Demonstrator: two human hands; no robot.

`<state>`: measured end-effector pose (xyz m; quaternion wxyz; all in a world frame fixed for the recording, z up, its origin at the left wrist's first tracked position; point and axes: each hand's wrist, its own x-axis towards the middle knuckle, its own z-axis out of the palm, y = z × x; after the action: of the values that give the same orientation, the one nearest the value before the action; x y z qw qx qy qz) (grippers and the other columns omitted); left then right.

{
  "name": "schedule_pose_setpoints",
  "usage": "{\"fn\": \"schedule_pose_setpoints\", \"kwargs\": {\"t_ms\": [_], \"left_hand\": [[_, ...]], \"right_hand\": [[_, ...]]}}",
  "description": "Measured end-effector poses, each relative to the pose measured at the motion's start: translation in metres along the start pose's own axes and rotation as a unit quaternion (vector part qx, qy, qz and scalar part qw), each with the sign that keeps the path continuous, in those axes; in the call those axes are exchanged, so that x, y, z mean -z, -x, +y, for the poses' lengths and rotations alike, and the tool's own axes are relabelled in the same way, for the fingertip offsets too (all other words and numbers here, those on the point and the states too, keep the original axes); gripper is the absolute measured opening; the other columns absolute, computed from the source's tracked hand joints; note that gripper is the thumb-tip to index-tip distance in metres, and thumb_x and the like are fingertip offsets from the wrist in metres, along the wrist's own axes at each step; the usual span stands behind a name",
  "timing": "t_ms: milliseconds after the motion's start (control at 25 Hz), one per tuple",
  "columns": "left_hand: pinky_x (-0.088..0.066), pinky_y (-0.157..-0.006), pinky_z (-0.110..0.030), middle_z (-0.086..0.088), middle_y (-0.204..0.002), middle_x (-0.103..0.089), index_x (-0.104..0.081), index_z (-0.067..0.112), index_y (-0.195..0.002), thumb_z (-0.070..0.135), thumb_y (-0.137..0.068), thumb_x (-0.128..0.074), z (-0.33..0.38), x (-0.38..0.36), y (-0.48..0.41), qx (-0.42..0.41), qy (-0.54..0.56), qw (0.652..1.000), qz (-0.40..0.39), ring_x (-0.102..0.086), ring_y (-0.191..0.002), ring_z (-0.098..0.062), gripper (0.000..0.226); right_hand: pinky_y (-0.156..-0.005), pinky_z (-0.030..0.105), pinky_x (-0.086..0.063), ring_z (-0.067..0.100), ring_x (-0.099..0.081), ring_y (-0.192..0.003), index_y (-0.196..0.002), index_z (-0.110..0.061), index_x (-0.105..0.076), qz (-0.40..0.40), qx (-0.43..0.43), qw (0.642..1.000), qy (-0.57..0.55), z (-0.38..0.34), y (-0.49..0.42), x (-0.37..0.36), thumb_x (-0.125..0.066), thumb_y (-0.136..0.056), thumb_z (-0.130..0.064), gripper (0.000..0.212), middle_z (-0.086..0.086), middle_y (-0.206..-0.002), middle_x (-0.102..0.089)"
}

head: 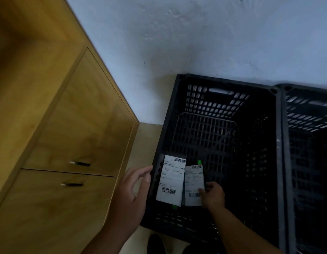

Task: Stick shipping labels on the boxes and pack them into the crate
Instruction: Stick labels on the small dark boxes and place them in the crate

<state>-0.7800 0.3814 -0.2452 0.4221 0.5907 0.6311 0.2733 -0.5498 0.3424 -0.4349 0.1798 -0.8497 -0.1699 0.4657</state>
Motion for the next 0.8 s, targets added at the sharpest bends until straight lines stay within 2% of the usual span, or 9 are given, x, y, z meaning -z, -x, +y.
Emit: {"fn": "schedule_pose_setpoints", "kwargs": {"t_ms": [120, 200, 320, 480, 600, 720, 800], "left_hand": [[-0.047, -0.095, -0.027, 0.024, -0.119, -0.063, -0.068, 0.036, -0.119, 0.04, -0.098, -0.047, -0.004, -0.001, -0.006, -0.013, -0.008, 1.0, -0.009, -0.059, -0.118, -0.002, 0.03], [-0.046, -0.094, -0.025, 0.023, -0.119, -0.064, -0.068, 0.037, -0.119, 0.039, -0.098, -0.048, -0.006, -0.003, -0.009, -0.012, -0.003, 1.0, -0.014, -0.059, -0.119, -0.003, 0.028], [-0.046, -0.092, -0.023, 0.023, -0.12, -0.064, -0.068, 0.037, -0.118, 0.037, -0.099, -0.049, -0.006, -0.007, -0.013, -0.019, 0.002, 1.0, -0.014, -0.059, -0.119, -0.004, 0.027], [-0.044, -0.089, -0.017, 0.025, -0.12, -0.064, -0.068, 0.039, -0.118, 0.042, -0.098, -0.048, -0.004, -0.01, -0.014, -0.009, -0.001, 1.0, -0.012, -0.059, -0.118, 0.001, 0.029], [-0.044, -0.086, -0.01, 0.028, -0.119, -0.063, -0.068, 0.041, -0.117, 0.046, -0.1, -0.048, 0.024, -0.007, 0.0, -0.003, -0.003, 1.0, -0.027, -0.058, -0.115, 0.005, 0.027], [-0.045, -0.086, -0.007, 0.032, -0.116, -0.062, -0.068, 0.042, -0.116, 0.05, -0.098, -0.049, 0.086, 0.0, 0.02, -0.004, 0.014, 0.996, -0.09, -0.058, -0.112, 0.01, 0.028], [-0.047, -0.089, -0.012, 0.036, -0.115, -0.06, -0.068, 0.044, -0.114, 0.047, -0.096, -0.05, 0.137, 0.002, 0.035, -0.014, 0.02, 0.986, -0.162, -0.057, -0.109, 0.013, 0.026]], "right_hand": [[-0.076, 0.029, -0.053, 0.027, -0.067, -0.095, -0.118, 0.0, -0.066, -0.039, 0.007, 0.996, 0.074, 0.001, -0.008, -0.009, -0.07, -0.091, -0.005, 0.028, 0.018, -0.117, -0.07], [-0.075, 0.027, -0.055, 0.027, -0.069, -0.097, -0.115, -0.001, -0.07, -0.072, 0.003, 0.99, 0.119, 0.006, -0.014, -0.013, -0.068, -0.091, -0.004, 0.025, 0.016, -0.115, -0.071], [-0.08, 0.033, -0.06, 0.027, -0.071, -0.094, -0.106, -0.001, -0.075, -0.094, -0.01, 0.984, 0.152, 0.009, -0.021, -0.015, -0.068, -0.09, -0.004, 0.018, 0.016, -0.11, -0.073], [-0.072, 0.024, -0.051, 0.029, -0.069, -0.104, -0.116, 0.002, -0.07, -0.108, -0.009, 0.983, 0.149, -0.001, -0.016, -0.009, -0.069, -0.092, -0.008, 0.027, 0.018, -0.119, -0.071], [-0.07, 0.021, -0.046, 0.026, -0.066, -0.103, -0.118, 0.002, -0.065, -0.081, 0.012, 0.988, 0.132, -0.023, 0.023, 0.024, -0.064, -0.094, -0.01, 0.026, 0.017, -0.12, -0.068], [-0.084, 0.018, -0.045, 0.016, -0.059, -0.102, -0.129, -0.002, -0.059, -0.068, 0.06, 0.99, 0.111, -0.05, 0.09, 0.1, -0.058, -0.098, -0.008, 0.032, 0.012, -0.129, -0.065], [-0.103, 0.024, -0.043, 0.016, -0.059, -0.116, -0.14, -0.006, -0.052, -0.062, 0.079, 0.991, 0.086, -0.066, 0.142, 0.169, -0.058, -0.1, -0.011, 0.041, 0.008, -0.138, -0.06]]}}
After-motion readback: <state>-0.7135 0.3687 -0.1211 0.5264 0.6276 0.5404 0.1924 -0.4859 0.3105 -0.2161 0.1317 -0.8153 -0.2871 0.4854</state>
